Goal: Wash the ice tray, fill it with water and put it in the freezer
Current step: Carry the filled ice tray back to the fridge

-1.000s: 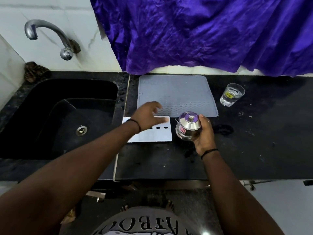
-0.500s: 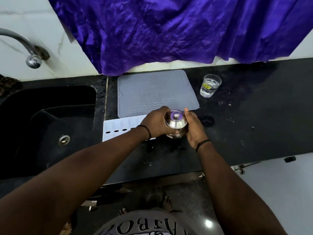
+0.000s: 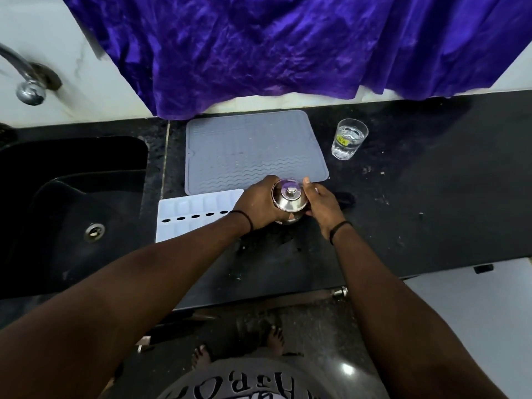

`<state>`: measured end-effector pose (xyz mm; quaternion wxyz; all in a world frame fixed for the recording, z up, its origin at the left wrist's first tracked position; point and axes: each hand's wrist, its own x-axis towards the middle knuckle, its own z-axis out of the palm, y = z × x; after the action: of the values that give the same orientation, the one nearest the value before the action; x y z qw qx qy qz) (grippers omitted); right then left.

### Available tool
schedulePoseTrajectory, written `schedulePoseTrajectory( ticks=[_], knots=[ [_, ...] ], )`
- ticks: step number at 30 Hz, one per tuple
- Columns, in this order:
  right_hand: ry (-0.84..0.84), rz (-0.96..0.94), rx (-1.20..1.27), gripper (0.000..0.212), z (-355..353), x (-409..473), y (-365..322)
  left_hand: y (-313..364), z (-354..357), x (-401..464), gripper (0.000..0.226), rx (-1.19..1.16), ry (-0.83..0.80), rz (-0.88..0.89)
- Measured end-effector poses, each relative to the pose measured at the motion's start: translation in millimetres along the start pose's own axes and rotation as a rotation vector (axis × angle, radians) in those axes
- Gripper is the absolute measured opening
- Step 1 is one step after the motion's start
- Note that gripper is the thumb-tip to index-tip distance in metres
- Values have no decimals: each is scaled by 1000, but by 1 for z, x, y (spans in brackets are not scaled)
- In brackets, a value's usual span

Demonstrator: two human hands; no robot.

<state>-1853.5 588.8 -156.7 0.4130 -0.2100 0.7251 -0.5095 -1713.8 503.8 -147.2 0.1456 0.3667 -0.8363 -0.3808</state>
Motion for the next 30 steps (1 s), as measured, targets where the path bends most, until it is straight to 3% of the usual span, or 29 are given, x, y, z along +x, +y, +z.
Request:
schedulePoseTrajectory(
  ticks=[14, 17, 21, 23, 25, 28, 30],
  knots=[
    [10, -36, -34, 26, 6, 17, 5, -15, 4, 6, 74, -31, -29, -62],
    [10, -16, -92, 31, 6, 20, 7, -21, -3, 8, 77, -22, -64, -25],
    [297, -237, -369, 35, 2, 15, -1, -38, -23, 1, 88, -91, -74, -7],
    [442, -389, -493, 28, 10, 7, -16, -47, -42, -4, 64, -181, 70, -66],
    [493, -522, -567, 20, 27, -1, -33, -56, -64, -8, 32, -218, 326, -110],
    [325, -618, -467, 11, 64, -13, -48, -77, -95, -15, 38, -232, 651, -242],
    [171, -543, -384, 11, 92, -19, -47, -95, -113, -22, 35, -189, 724, -391]
  ],
)
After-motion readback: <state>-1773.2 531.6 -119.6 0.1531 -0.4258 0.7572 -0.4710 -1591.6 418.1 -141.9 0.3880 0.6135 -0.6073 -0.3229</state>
